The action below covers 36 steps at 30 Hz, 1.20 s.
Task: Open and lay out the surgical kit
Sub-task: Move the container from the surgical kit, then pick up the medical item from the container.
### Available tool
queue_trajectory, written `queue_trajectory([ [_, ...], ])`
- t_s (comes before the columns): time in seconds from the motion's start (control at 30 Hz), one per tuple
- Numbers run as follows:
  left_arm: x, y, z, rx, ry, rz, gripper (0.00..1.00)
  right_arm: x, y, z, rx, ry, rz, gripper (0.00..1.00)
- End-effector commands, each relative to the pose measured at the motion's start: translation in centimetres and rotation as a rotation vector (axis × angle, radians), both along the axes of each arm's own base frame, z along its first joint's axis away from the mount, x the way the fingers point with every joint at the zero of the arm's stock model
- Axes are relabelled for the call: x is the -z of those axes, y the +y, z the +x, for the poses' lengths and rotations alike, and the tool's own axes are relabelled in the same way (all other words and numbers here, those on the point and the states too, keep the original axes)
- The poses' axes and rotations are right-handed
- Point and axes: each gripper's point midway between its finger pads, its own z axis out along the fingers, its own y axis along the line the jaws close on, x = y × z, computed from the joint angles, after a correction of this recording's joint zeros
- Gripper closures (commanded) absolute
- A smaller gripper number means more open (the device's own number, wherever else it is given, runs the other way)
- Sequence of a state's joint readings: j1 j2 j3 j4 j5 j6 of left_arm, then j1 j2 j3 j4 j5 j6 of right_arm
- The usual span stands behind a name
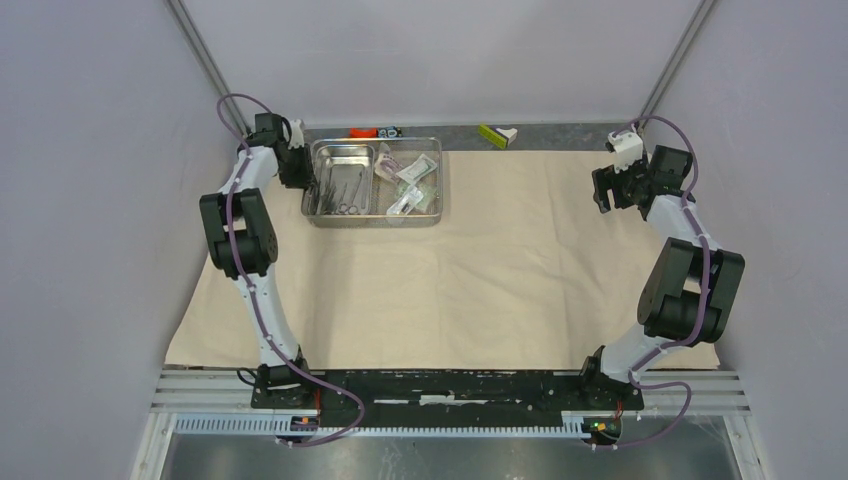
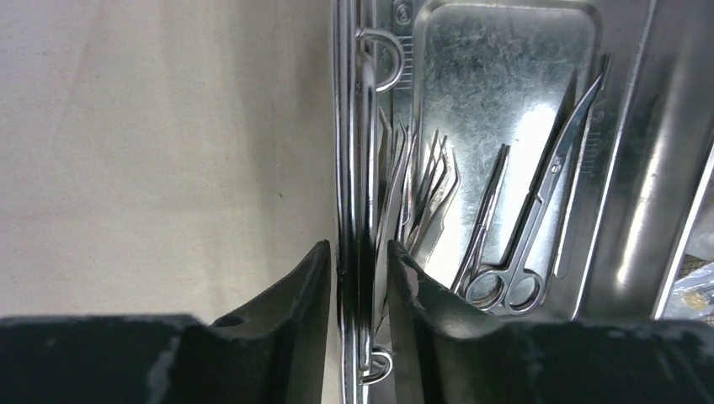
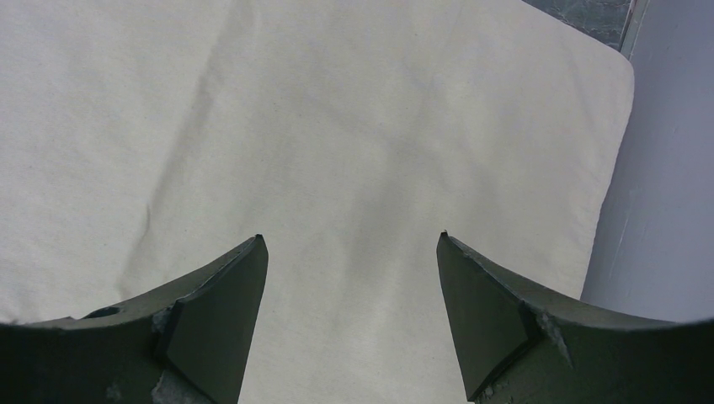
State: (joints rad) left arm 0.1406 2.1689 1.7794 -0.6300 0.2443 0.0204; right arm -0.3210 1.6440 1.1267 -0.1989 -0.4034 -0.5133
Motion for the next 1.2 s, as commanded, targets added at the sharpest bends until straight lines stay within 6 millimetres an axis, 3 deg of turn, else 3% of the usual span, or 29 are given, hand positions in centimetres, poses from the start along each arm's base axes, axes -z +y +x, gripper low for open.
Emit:
queue_trajectory([
  [0.0, -4.0, 1.4, 2.1, -0.026, -0.133, 0.055, 0.52, -0.6, 0.3, 0.0, -0.013, -0.022, 0.004, 0.19],
  [0.13, -6.8, 1.0, 2.3, -0.025, -0.23, 0.046, 0.32, -1.5, 1.0, 0.0, -0.031, -0.04, 0.034, 0.19],
  [0.23, -9.1, -0.8, 2.6, 0.023, -0.308, 0.026, 0.26, -2.6, 1.9, 0.0, -0.051, -0.054, 0.06, 0.19],
  [0.4, -10.8, -6.1, 3.3, 0.167, -0.356, 0.073, 0.21, -4.7, 3.9, -0.5, -0.089, -0.072, 0.092, 0.19],
  [0.43, -10.7, -8.8, 3.3, 0.223, -0.357, 0.083, 0.21, -4.9, 4.3, -0.8, -0.096, -0.071, 0.09, 0.19],
  [0.6, -10.4, -14.8, 4.5, 0.341, -0.366, 0.113, 0.21, -5.3, 6.0, -2.5, -0.111, -0.064, 0.094, 0.19],
  [0.77, -10.1, -19.3, 6.0, 0.42, -0.357, 0.112, 0.24, -4.9, 7.0, -4.2, -0.119, -0.053, 0.117, 0.19],
  [0.97, -8.2, -19.8, 7.6, 0.374, -0.326, 0.153, 0.27, -4.1, 7.4, -5.7, -0.122, -0.049, 0.122, 0.19],
  [1.17, -5.5, -19.8, 7.6, 0.384, -0.278, 0.169, 0.3, -3.5, 7.7, -5.7, -0.131, -0.039, 0.134, 0.19],
])
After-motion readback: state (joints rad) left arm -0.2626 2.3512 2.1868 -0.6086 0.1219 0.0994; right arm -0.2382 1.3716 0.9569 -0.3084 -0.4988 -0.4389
